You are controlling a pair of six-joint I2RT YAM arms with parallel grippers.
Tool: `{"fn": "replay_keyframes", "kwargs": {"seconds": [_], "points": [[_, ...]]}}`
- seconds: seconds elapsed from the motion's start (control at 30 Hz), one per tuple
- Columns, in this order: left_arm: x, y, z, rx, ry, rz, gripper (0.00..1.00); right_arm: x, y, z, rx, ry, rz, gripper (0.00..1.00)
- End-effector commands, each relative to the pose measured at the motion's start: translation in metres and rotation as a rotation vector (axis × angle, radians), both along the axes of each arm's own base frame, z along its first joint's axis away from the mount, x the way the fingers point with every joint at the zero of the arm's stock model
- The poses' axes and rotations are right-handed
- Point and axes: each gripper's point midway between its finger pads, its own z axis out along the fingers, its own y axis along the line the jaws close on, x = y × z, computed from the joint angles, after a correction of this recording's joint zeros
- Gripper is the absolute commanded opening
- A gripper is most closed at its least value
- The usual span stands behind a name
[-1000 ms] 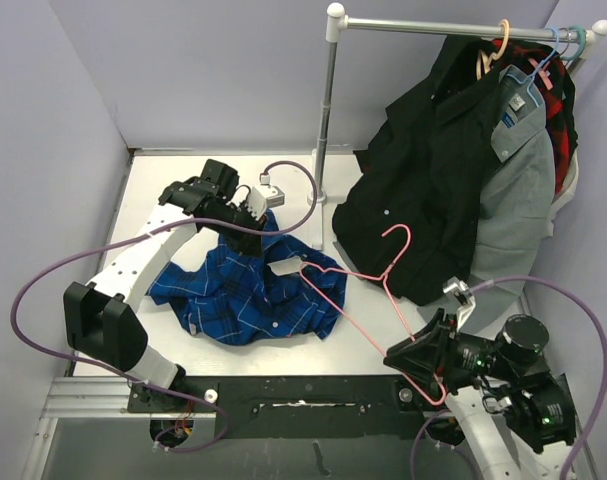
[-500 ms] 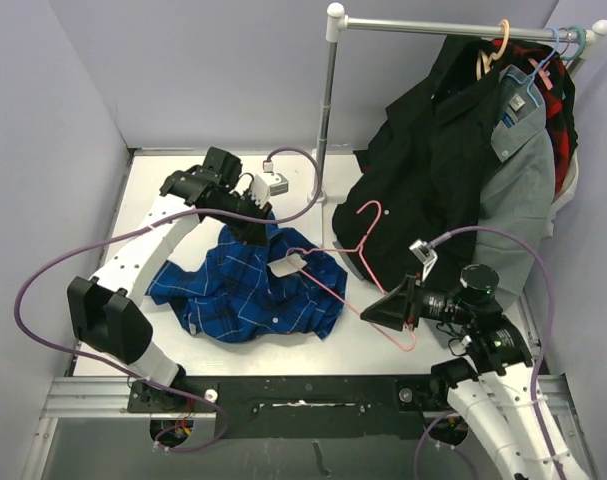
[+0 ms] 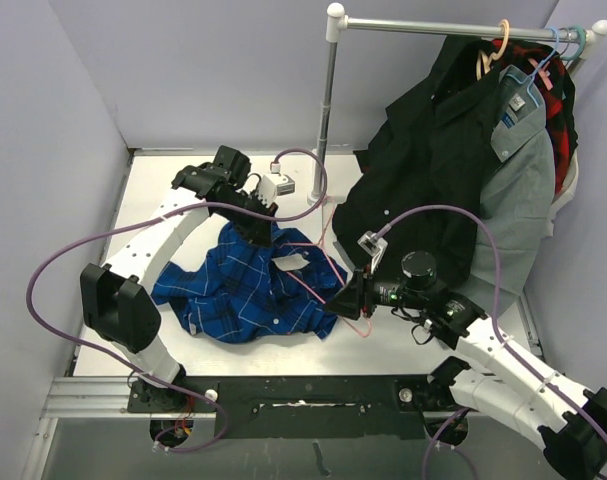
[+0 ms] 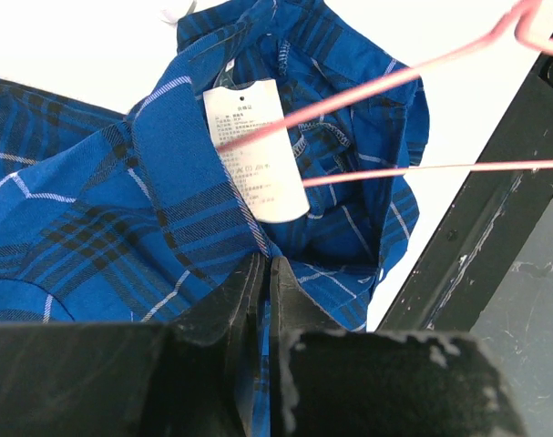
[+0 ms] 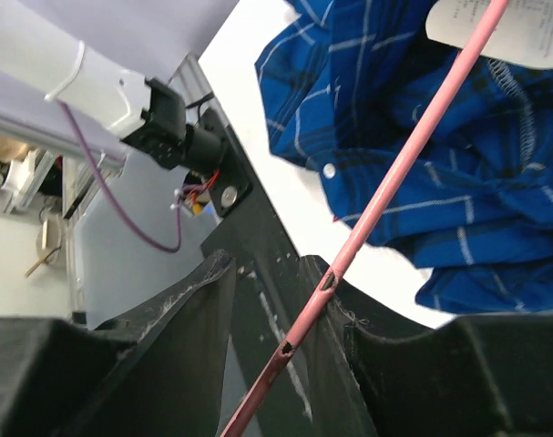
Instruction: Place the shirt on the hanger
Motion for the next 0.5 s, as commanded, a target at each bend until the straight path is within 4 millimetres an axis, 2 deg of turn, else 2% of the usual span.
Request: {"fn": "replay_keyframes", "kwargs": {"seconds": [0.0, 0.17, 0.37, 0.47], "points": [[0.004, -0.006, 0.020, -0.039, -0.049, -0.017, 0.00, 0.033, 0.005, 0.018, 0.088, -0.161, -0.103, 0.00], [0.002, -0.004, 0.015, -0.027, -0.040, -0.018, 0.00, 0.035, 0.019, 0.023, 0.178, -0.143, -0.071, 0.00], [0.004, -0.006, 0.016, -0.035, -0.040, -0.017, 0.00, 0.035, 0.031, 0.016, 0.263, -0.118, -0.021, 0.00], [0.007, -0.006, 0.015, -0.027, -0.046, -0.015, 0.00, 0.035, 0.037, 0.024, 0.338, -0.132, -0.010, 0.00]]}}
